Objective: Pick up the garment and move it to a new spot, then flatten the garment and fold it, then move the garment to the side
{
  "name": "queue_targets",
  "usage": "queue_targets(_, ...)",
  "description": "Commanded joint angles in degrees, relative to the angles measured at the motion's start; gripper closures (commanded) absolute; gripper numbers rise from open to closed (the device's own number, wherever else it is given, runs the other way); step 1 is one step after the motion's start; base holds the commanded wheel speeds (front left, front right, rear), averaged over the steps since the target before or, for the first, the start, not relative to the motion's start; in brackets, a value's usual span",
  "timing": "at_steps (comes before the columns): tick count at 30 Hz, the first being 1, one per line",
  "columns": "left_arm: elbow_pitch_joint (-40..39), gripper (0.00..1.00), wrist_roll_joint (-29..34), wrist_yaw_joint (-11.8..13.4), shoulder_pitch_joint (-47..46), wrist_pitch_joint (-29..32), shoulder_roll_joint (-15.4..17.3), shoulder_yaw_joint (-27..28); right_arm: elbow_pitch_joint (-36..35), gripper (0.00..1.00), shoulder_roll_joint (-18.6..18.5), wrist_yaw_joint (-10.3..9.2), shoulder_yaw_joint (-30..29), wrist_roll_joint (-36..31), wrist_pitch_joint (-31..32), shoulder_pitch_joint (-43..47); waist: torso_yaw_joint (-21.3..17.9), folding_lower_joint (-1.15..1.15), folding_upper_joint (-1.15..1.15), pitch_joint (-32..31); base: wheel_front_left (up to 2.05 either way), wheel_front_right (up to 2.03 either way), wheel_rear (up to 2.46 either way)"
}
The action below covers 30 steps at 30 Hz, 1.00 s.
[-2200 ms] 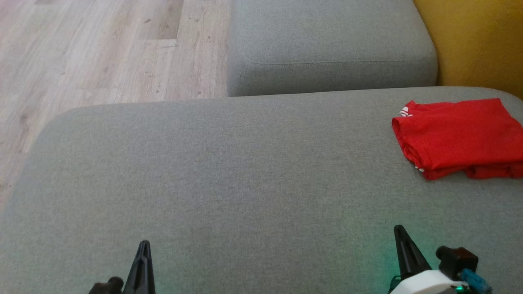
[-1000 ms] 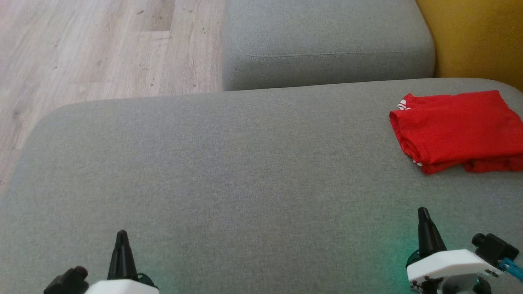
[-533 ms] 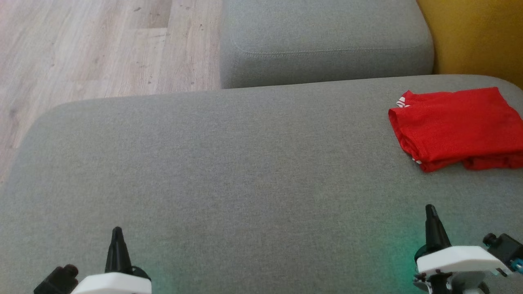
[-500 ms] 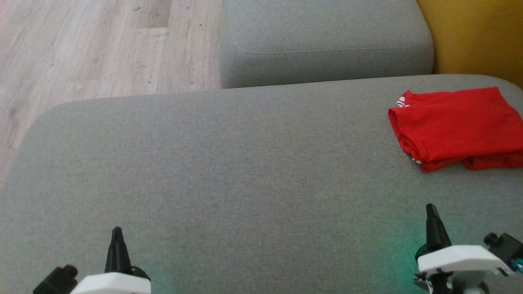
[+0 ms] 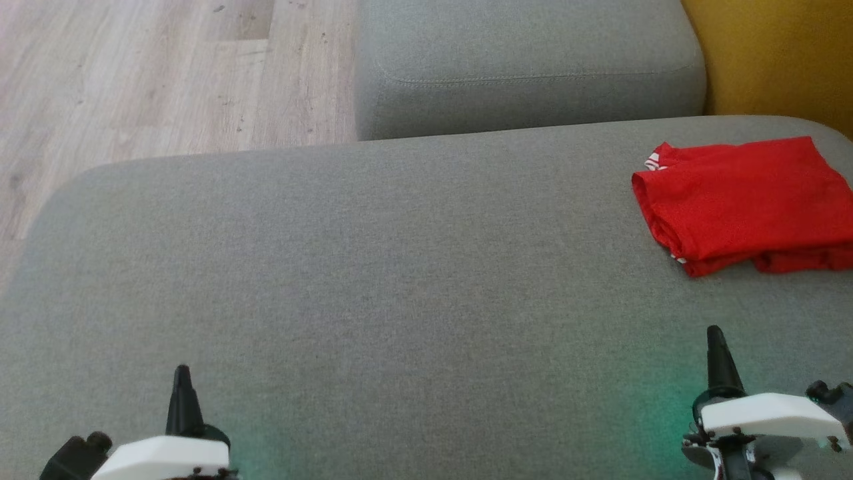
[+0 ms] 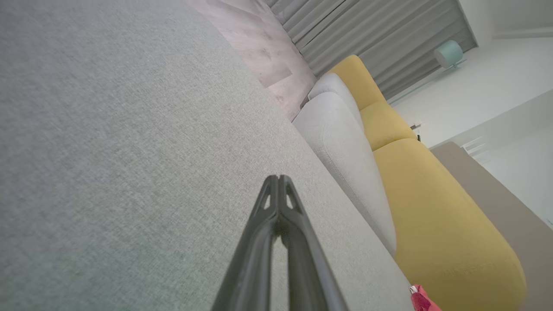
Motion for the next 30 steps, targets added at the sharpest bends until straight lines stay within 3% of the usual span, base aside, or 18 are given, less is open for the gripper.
queue_targets(1, -2.06, 1.00, -1.16, -0.30, -3.43, 0.25, 0.06, 1.59, -2.28, 1.00, -0.24, 0.28, 0.43, 1.28, 0.21, -3.65, -0.01, 0.00, 0.00, 0.02, 0.00, 0.00, 0.00)
queue_targets(30, -2.61, 1.00, -20.76, -1.78, -6.31, 5.15, 0.06, 4.41, -4.90, 1.00, -0.28, 0.38, -2.30, 20.78, 4.98, -5.40, -0.71, 0.00, 0.00, 1.23, 0.00, 0.00, 0.00)
